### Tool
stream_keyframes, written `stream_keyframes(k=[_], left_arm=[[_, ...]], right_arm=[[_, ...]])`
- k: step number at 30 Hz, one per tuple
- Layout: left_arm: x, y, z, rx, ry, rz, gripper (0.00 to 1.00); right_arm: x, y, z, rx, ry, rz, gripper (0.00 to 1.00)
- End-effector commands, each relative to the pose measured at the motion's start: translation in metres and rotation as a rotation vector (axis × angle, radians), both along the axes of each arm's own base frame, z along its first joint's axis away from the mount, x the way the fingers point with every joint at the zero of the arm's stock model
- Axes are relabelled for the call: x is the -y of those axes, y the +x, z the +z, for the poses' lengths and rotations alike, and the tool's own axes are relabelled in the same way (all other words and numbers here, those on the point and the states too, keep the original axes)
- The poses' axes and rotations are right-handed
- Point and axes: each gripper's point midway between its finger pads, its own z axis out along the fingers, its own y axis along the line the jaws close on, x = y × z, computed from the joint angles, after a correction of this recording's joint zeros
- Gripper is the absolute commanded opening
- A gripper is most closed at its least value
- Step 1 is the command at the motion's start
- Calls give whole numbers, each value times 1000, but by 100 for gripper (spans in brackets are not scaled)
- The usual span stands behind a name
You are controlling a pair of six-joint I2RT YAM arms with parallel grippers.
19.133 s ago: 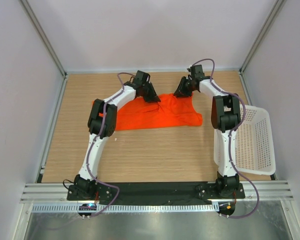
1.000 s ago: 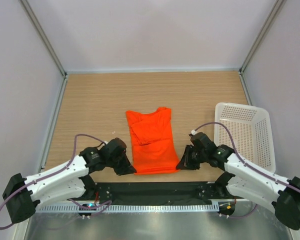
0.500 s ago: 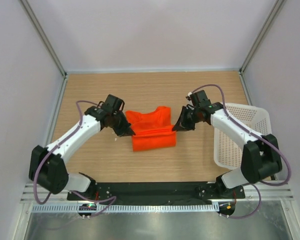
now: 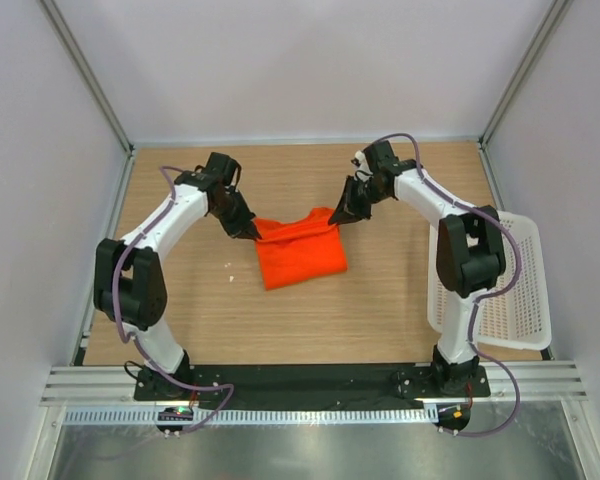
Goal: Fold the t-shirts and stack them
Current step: Fold the tshirt
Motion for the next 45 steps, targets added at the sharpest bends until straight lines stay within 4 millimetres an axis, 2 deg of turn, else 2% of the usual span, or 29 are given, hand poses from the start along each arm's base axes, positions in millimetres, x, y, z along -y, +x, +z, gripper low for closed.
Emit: stream_keyframes(k=[1, 2, 5, 6, 7, 8, 9, 13, 14, 15, 16, 18, 22, 23, 25, 27, 29, 30, 31, 32, 33, 34, 35, 36, 38, 40, 42, 44, 45], left_arm=[[-9, 19, 6, 33, -11, -4, 0], [-10, 28, 8, 40, -18, 3, 0], [-9, 42, -8, -9, -30, -10, 0], [-7, 54, -15, -17, -29, -15, 0], [-5, 57, -18, -29, -43, -24, 0], [-6, 63, -20, -30, -43, -33, 0], [-4, 73, -28, -41, -40, -38, 0], [-13, 87, -38, -57, -27, -19, 0], [-19, 92, -40, -41, -13, -2, 0], [-24, 96, -40, -31, -18, 16, 0], [-27, 99, -40, -24, -21, 26, 0], [-30, 110, -41, 4, -38, 32, 0], [-37, 139, -38, 64, -64, 33, 0], [-38, 146, -41, 66, -58, 35, 4], [-43, 149, -43, 55, -47, 36, 28], [-55, 150, -37, 61, -11, 58, 33], [-61, 147, -28, 76, 10, 66, 40], [-62, 141, -11, 106, 15, 69, 44], [-58, 141, -3, 139, -6, 67, 44], [-53, 136, 5, 161, -24, 65, 44], [-49, 124, 10, 170, -42, 63, 43], [-43, 120, 16, 180, -76, 53, 39], [-32, 115, 18, 178, -105, 49, 36], [-27, 104, 16, 162, -127, 47, 33], [-17, 100, 16, 167, -159, 47, 26], [-5, 89, 10, 160, -165, 23, 24], [6, 88, 9, 167, -180, 19, 25], [18, 86, -2, 136, -230, -1, 26], [23, 87, -5, 124, -246, -10, 22]], right_arm=[[-11, 37, 29, 106, 54, 26, 1], [-13, 44, 30, 112, 61, 22, 1], [-21, 65, 21, 88, 75, 11, 1], [-22, 69, 18, 77, 72, 6, 1], [-24, 79, 24, 101, 75, 7, 1], [-25, 84, 9, 73, 62, 5, 1], [-24, 87, 9, 70, 61, 3, 1], [-25, 106, -3, 73, 87, -10, 2], [-23, 111, -6, 76, 92, -11, 3], [-23, 113, -20, 53, 93, -9, 4], [-24, 121, -16, 73, 101, -6, 4], [-23, 130, -26, 75, 108, -9, 8], [-20, 149, -30, 95, 151, -53, 13], [-19, 153, -31, 89, 155, -74, 19], [-14, 161, -30, 99, 150, -87, 33], [-5, 167, -25, 123, 121, -112, 38], [6, 174, -4, 172, 88, -145, 47], [9, 170, 2, 170, 72, -148, 50], [10, 164, 24, 196, 65, -149, 52], [6, 156, 29, 199, 66, -139, 52], [-1, 150, 39, 220, 78, -124, 52], [-16, 132, 28, 185, 80, -93, 52], [-27, 125, 49, 237, 114, -68, 52], [-32, 111, 35, 208, 111, -50, 52], [-46, 101, 37, 233, 118, -32, 49], [-63, 85, 23, 175, 155, -13, 44], [-76, 79, 9, 164, 169, -1, 34], [-90, 79, 3, 171, 204, 5, 20], [-94, 80, -11, 149, 209, 3, 8]])
